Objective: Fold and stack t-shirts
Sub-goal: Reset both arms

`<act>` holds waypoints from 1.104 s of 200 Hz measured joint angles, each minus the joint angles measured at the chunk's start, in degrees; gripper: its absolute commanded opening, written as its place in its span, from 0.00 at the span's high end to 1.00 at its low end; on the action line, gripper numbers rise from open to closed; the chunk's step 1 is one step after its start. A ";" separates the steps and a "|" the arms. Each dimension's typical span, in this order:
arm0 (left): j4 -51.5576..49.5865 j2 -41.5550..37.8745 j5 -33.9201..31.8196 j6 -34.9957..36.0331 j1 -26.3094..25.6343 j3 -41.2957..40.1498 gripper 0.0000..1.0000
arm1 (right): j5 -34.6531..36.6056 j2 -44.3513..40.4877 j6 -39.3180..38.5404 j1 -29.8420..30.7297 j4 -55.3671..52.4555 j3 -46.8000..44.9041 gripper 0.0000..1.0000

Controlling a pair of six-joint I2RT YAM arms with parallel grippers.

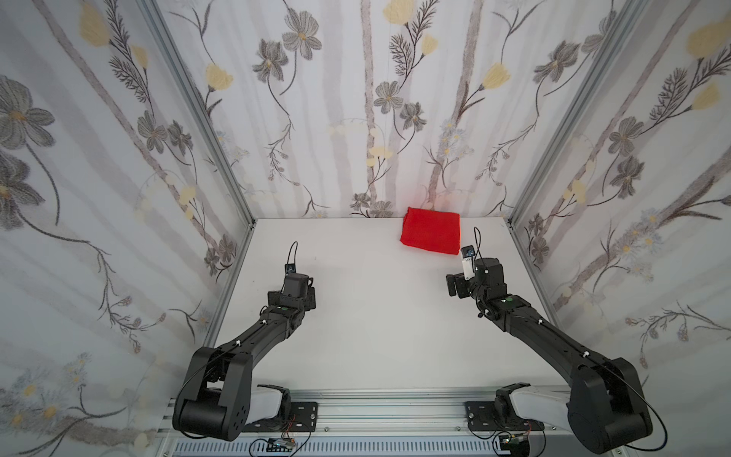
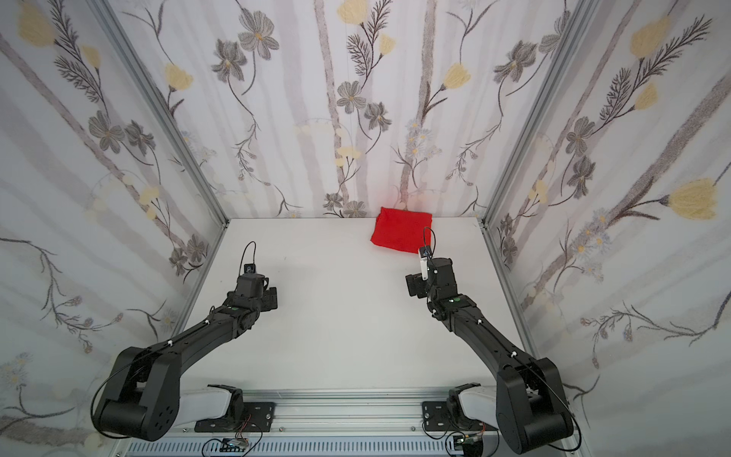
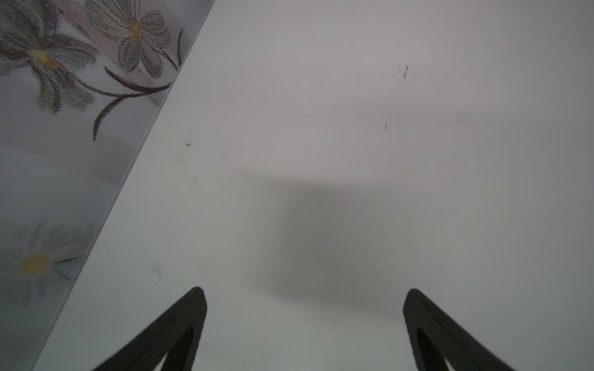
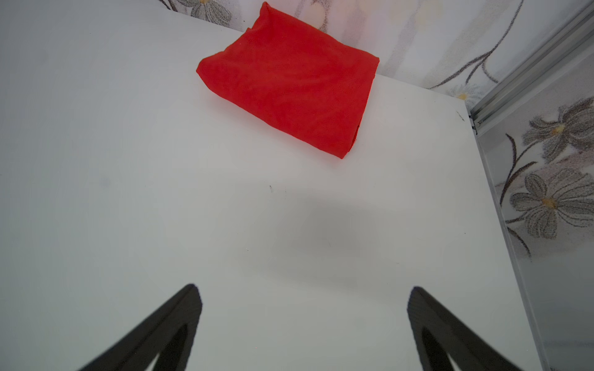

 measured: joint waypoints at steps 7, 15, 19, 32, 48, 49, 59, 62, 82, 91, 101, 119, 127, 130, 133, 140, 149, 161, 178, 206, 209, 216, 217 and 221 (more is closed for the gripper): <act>2.25 1.64 2.27 0.33 1.40 -0.37 0.01 | 0.04 0.94 0.07 -1.40 2.25 -2.08 0.00; 5.29 3.48 4.48 1.11 2.86 -0.22 0.01 | 0.07 2.82 0.11 -3.21 5.20 -4.52 0.00; 6.99 4.28 5.33 1.51 3.50 -0.04 0.01 | 0.28 3.76 0.33 -3.82 6.67 -5.53 0.00; 12.15 7.63 8.33 3.10 5.14 1.44 0.02 | -0.17 6.56 0.48 -5.31 9.31 -7.67 0.00; 16.09 12.09 14.58 4.50 7.39 4.55 0.06 | -3.08 9.57 1.38 -7.19 14.32 -7.78 0.00; 16.33 12.31 15.13 4.50 7.76 4.72 0.06 | -3.28 9.97 1.38 -7.32 15.06 -7.74 0.00; 18.62 12.83 17.97 4.44 10.25 4.61 0.04 | -4.31 12.07 1.68 -7.87 18.86 -7.69 0.00; 20.15 12.68 18.62 4.35 11.06 3.91 0.03 | -4.63 12.26 1.84 -7.91 19.26 -7.82 0.00; 31.19 10.99 24.57 4.42 12.15 -4.61 0.00 | -7.50 12.98 1.79 -7.65 31.36 -14.05 0.00; 34.21 12.04 27.63 4.81 12.07 -7.28 0.00 | -8.76 13.60 1.77 -7.67 32.33 -16.04 0.00; 34.49 12.79 28.15 4.70 12.28 -8.02 0.00 | -8.76 13.79 1.77 -7.78 31.28 -15.43 0.00; 39.63 12.87 28.00 4.66 12.33 -7.96 0.00 | -9.73 13.70 1.77 -7.80 35.06 -13.94 0.00; 41.00 12.87 28.04 4.63 12.17 -7.93 0.00 | -9.90 13.66 1.75 -7.80 35.98 -13.86 0.00; 41.22 12.90 28.04 4.63 12.15 -7.91 0.00 | -9.92 13.66 1.75 -7.76 36.06 -13.86 0.00; 41.51 12.90 28.04 4.63 12.11 -7.93 0.00 | -9.97 13.66 1.75 -7.69 36.06 -13.86 0.00; 41.99 12.90 28.04 4.63 11.98 -7.91 0.00 | -10.27 13.66 1.75 -7.67 36.04 -13.86 0.00; 42.40 12.90 27.98 4.63 11.76 -7.91 0.00 | -10.27 13.66 1.75 -7.67 36.28 -13.86 0.00; 42.62 12.90 27.89 4.63 11.67 -7.89 0.00 | -10.29 13.66 1.75 -7.67 36.44 -13.86 0.00; 42.82 12.90 27.26 4.63 11.61 -7.89 0.00 | -10.29 13.66 1.75 -7.67 36.41 -13.86 0.00; 42.82 12.90 27.04 4.61 11.58 -7.89 0.00 | -10.29 13.66 1.73 -7.52 36.44 -13.86 0.00; 42.82 12.90 27.04 4.61 11.58 -7.89 0.00 | -10.29 13.66 1.73 -7.48 36.44 -13.86 0.00; 42.82 12.90 27.04 4.61 11.58 -7.89 0.00 | -10.29 13.66 1.70 -7.43 36.41 -13.86 0.00; 42.82 12.90 27.04 4.61 11.58 -7.89 0.00 | -10.29 13.66 1.70 -7.41 36.41 -13.86 0.00; 42.82 12.90 26.99 4.61 11.58 -7.89 0.00 | -10.27 13.66 1.70 -7.37 36.41 -13.86 0.00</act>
